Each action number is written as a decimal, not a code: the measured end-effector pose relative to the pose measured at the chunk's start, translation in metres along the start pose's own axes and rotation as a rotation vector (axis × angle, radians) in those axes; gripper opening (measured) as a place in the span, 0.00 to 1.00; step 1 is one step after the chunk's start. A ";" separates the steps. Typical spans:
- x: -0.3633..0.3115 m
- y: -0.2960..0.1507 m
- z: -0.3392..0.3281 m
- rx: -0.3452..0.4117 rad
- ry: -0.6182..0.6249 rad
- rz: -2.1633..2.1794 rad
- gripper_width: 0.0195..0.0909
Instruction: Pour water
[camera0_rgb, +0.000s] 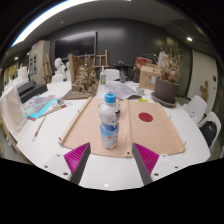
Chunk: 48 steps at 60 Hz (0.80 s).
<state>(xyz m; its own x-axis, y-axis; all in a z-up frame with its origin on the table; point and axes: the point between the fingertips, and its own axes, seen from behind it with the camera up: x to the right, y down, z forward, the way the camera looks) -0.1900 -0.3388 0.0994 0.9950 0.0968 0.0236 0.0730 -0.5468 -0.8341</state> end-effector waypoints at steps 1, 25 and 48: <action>-0.003 -0.002 0.007 0.008 0.002 0.003 0.93; 0.005 -0.022 0.134 0.130 0.134 0.021 0.68; 0.003 -0.028 0.131 0.155 0.149 0.048 0.22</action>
<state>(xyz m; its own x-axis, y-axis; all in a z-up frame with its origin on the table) -0.1976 -0.2143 0.0506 0.9969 -0.0571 0.0532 0.0250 -0.4125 -0.9106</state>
